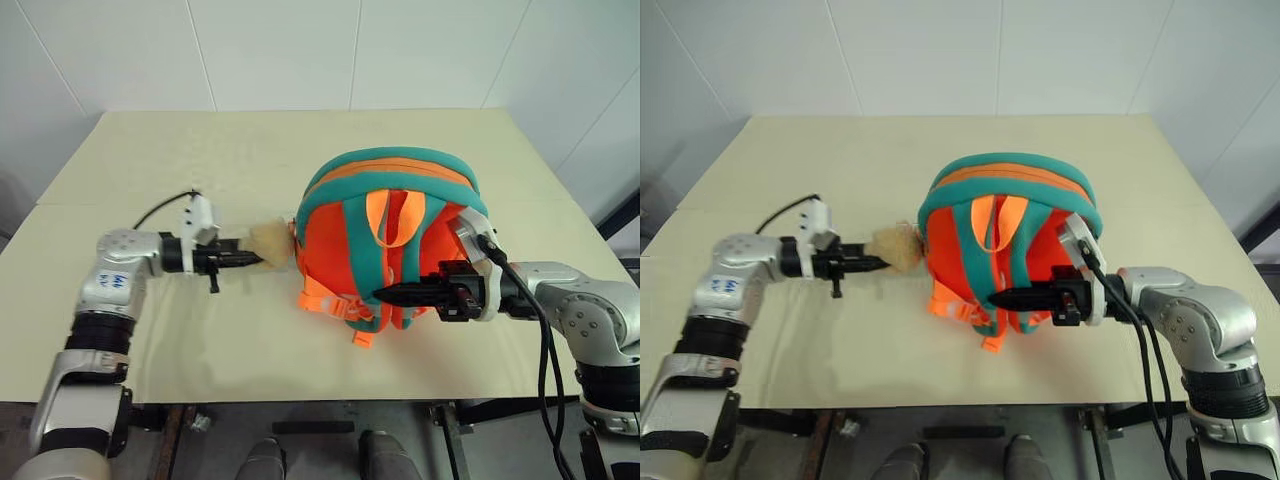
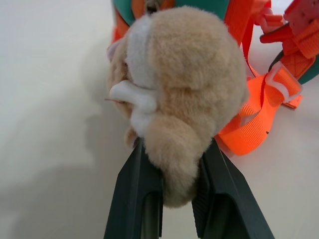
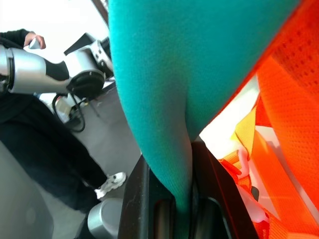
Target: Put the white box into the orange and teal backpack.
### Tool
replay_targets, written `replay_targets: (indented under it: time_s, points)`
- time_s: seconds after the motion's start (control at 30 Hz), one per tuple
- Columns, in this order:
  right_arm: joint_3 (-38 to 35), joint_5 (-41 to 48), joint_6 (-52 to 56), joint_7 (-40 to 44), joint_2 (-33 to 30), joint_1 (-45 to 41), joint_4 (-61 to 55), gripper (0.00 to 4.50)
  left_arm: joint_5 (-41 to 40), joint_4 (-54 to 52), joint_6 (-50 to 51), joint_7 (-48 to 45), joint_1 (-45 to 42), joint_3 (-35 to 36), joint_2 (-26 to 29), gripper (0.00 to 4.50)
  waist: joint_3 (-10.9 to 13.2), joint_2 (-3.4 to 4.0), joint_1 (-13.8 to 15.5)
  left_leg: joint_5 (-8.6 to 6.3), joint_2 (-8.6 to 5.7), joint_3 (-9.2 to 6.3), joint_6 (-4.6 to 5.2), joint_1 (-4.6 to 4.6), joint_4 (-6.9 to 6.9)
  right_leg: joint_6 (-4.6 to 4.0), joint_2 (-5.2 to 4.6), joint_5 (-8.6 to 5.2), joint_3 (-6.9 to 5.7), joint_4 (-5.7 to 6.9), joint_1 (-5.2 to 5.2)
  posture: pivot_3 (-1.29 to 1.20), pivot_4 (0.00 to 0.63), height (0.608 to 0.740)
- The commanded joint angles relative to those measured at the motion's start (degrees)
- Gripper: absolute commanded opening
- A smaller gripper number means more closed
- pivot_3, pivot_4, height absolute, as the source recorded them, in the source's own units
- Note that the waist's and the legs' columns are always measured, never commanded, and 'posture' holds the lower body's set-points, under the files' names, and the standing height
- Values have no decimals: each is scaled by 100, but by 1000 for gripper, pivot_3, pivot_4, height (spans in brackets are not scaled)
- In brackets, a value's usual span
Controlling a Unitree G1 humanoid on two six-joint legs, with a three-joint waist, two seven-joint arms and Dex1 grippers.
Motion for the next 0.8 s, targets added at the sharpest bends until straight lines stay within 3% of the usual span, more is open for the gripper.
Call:
replay_targets:
  time_s: [0.03,0.23,0.3,0.43,0.67,0.73,0.8]
  points:
    - [-147,-15,-200,-305,11,163,-340,0,384,572,-461,-50,147,-271,-205,492,0,0,0,0,0,2,0,5,-2,0,-1,0,0,-2,4,0,150,740]
    - [-7,-749,-1014,-462,-65,580,-307,0,408,842,-922,46,195,-78,-237,492,-3,-5,32,0,-1,2,0,22,0,0,-1,0,0,-5,23,0,150,740]
    - [-193,-675,-1177,-380,-68,726,-280,648,196,328,-517,51,286,78,-84,483,-3,-5,31,0,-1,5,0,25,0,1,-3,1,0,-8,25,0,150,740]
    - [-466,-607,-1310,-287,-308,1080,-481,1847,-76,-921,319,240,898,406,379,1640,-3,-5,-26,0,1,5,0,29,-13,0,-3,1,0,-10,25,0,150,740]
    - [-1247,-753,-1749,-304,-645,1637,-400,4329,-488,-2510,1102,743,2329,1294,983,3960,-2,-4,-22,0,12,14,0,51,-59,-23,1,-13,2,-2,14,0,150,740]
    - [-1440,-897,-1921,-45,-893,1866,-157,4500,-647,-2809,1312,818,2549,1491,1039,4450,-1,-6,6,0,11,15,0,50,-58,-23,0,-13,2,-9,18,0,150,740]
    - [-1542,-1098,-2187,242,-1139,2066,119,4500,-768,-3008,1408,856,2740,1644,1071,4450,-1,-6,56,0,8,14,0,46,-57,-22,-3,-12,1,-25,23,0,150,740]
